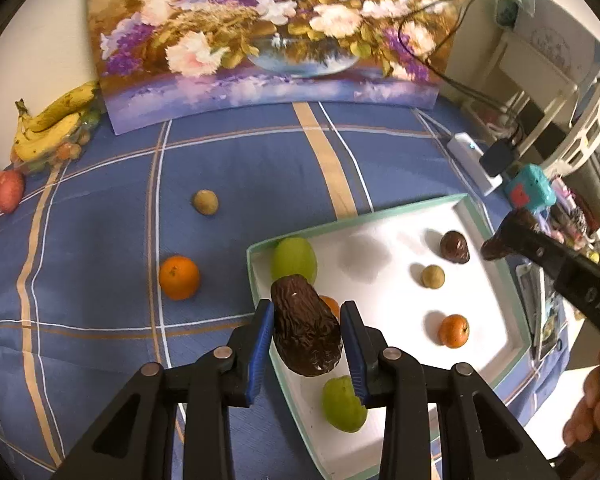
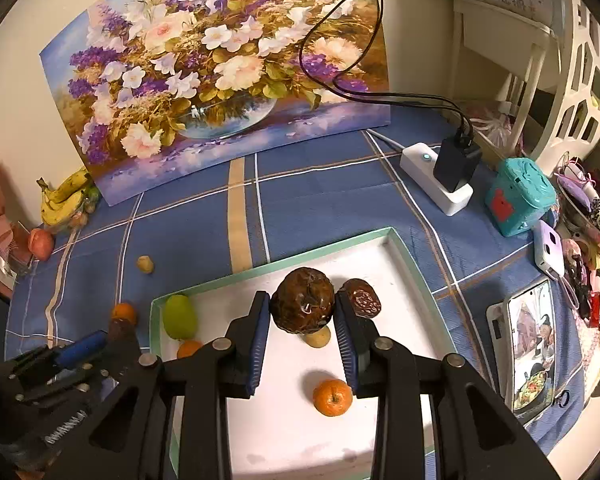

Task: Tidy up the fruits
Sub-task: 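Carry both dark dates over the white tray with both tools, then open the right tool to drop its date while the left tool releases its date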

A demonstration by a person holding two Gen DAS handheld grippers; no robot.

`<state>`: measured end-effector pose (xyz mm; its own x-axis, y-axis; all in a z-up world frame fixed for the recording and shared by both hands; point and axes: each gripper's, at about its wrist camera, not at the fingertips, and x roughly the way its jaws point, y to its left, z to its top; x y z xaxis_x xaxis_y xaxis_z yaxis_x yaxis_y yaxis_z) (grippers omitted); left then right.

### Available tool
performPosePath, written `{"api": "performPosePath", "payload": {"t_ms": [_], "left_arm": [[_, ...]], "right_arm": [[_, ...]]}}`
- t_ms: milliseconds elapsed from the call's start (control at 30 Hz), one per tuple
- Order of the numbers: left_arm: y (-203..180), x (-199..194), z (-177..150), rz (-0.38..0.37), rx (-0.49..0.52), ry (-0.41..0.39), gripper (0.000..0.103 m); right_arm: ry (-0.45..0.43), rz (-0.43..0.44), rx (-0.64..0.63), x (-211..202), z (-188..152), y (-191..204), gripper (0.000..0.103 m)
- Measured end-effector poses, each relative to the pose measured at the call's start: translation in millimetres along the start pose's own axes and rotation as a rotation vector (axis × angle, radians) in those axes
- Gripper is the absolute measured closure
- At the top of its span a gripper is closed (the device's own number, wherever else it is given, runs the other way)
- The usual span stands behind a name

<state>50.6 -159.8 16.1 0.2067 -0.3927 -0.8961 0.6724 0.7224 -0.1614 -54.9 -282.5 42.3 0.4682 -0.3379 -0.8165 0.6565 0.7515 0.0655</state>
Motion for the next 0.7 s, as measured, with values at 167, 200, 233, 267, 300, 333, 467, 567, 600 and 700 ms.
{"api": "performPosePath", "payload": {"t_ms": [167, 200, 233, 267, 300, 333, 467, 567, 600, 700], "left_arm": [[-4.6, 12.2, -5.8, 0.015, 0.016, 0.028, 0.067], [-5.1, 15.1, -7.1, 0.018, 0.018, 0.036, 0.067], [-5.5, 17.2, -7.8, 0.02, 0.018, 0.04, 0.067], [-5.5, 20.8, -9.2, 0.024, 0.019, 0.049, 0.067], [-5.7, 23.6, -10.2, 0.025, 0.019, 0.057, 0.067], [-5.4, 27.6, -12.0, 0.028, 0.018, 0.068, 0.067], [-6.7, 35.8, -16.1, 0.04, 0.023, 0.089, 0.067], [-8.4, 42.5, -18.8, 0.048, 0.031, 0.105, 0.067], [-9.2, 45.2, -19.7, 0.049, 0.033, 0.112, 0.067], [-10.2, 51.1, -22.0, 0.053, 0.036, 0.127, 0.067]], "right_arm": [[0.004, 0.001, -0.006, -1.1, -0.8, -0.9, 0.069], [0.009, 0.0, -0.009, -0.1, -1.6, -0.2, 0.069], [0.015, -0.001, -0.012, 1.4, -2.0, 0.4, 0.069], [0.026, -0.003, -0.016, 4.8, -3.0, 1.3, 0.069], [0.042, -0.004, -0.02, 10.1, -4.8, 2.6, 0.069], [0.061, -0.004, -0.023, 15.9, -6.7, 3.1, 0.069], [0.162, -0.016, -0.042, 44.7, -18.5, 6.7, 0.069], [0.192, -0.023, -0.058, 54.6, -25.1, 10.2, 0.069], [0.207, -0.021, -0.064, 58.9, -27.4, 11.5, 0.069], [0.236, -0.022, -0.076, 69.2, -33.0, 14.5, 0.069]]}}
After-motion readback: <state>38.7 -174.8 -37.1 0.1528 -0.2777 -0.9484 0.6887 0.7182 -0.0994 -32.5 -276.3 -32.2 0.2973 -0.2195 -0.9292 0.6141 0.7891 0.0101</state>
